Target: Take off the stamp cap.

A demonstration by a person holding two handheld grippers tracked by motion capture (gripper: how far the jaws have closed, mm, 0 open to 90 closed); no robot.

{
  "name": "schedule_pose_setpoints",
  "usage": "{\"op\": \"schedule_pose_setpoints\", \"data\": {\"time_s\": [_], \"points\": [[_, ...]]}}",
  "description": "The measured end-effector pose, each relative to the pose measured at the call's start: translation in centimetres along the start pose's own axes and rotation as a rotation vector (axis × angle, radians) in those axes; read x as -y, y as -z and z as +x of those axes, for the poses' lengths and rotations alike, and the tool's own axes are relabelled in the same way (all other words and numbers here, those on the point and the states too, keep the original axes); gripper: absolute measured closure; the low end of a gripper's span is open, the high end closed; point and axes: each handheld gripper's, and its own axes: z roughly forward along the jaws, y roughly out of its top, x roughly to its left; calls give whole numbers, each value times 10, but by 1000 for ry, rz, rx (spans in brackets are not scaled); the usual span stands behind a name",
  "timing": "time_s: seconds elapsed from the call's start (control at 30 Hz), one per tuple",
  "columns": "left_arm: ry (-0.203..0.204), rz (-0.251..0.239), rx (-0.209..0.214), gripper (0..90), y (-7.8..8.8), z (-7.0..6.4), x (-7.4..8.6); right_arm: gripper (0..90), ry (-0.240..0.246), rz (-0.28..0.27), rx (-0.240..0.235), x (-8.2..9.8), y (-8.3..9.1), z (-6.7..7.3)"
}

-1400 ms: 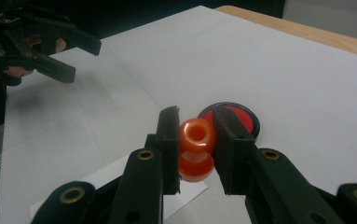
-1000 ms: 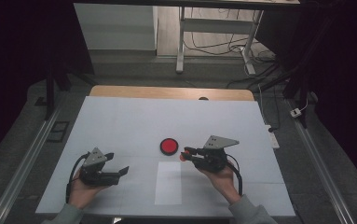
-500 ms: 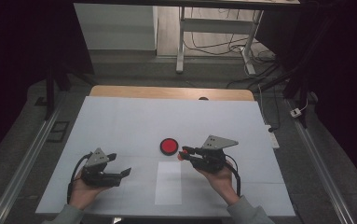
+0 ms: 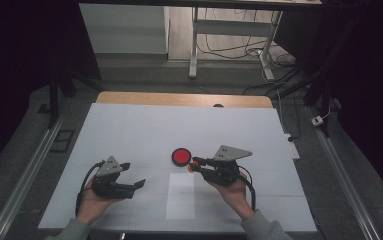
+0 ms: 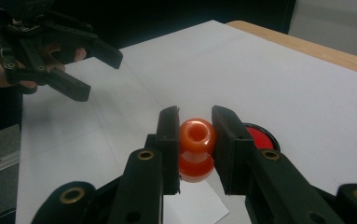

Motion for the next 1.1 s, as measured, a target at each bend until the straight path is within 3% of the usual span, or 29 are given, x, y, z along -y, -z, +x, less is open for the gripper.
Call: {"op": "schedule_pose_setpoints", "data": {"time_s": [0.43,1.1], "points": [[-38,-9,45,180,-7,-15,-17,721,-7,-17,-9,-3,0,1],[-87,10,88,186,-25,-32,-30,721,1,9,-33,-1,-6,6]]}}
